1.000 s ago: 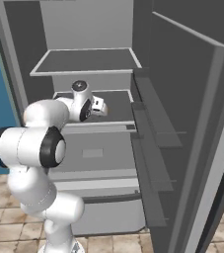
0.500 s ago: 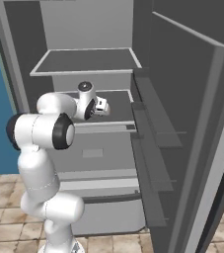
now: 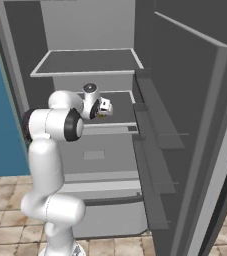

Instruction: Place one lemon and one steak in each tupperware on the nearby counter, to pack two identical lunches.

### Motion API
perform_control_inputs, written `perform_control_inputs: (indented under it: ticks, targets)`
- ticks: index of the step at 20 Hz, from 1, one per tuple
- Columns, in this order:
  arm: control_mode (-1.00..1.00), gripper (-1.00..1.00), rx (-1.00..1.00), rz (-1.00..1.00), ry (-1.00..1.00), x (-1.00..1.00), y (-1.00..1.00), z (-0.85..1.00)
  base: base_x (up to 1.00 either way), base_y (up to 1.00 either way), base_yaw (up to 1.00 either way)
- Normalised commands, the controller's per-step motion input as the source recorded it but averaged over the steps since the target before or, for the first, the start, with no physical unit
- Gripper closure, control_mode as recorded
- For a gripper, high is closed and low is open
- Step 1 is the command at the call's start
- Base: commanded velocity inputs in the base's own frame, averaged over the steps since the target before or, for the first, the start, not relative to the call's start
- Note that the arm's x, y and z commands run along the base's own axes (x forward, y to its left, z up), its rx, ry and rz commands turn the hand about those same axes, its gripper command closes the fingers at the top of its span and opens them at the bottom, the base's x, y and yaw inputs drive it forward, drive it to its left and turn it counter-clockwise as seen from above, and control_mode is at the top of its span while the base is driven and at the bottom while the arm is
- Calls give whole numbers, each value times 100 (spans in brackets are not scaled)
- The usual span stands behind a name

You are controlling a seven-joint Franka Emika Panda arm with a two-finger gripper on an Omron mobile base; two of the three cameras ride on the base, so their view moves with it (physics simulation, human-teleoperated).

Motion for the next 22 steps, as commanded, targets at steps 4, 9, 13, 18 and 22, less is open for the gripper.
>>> perform_control_inputs:
  ticks: [4, 9, 13, 18, 22]
  targets:
    - [-100, -100, 0, 0, 1, 49, 4, -22, 0, 0, 0]
    - [-100, -100, 0, 0, 0, 46, 2, -23, 0, 0, 0]
    - [-100, -100, 0, 0, 0, 47, 3, -24, 0, 0, 0]
    - [-100, -100, 0, 0, 0, 43, 3, -22, 0, 0, 0]
    - [-100, -100, 0, 0, 0, 37, 1, -21, 0, 0, 0]
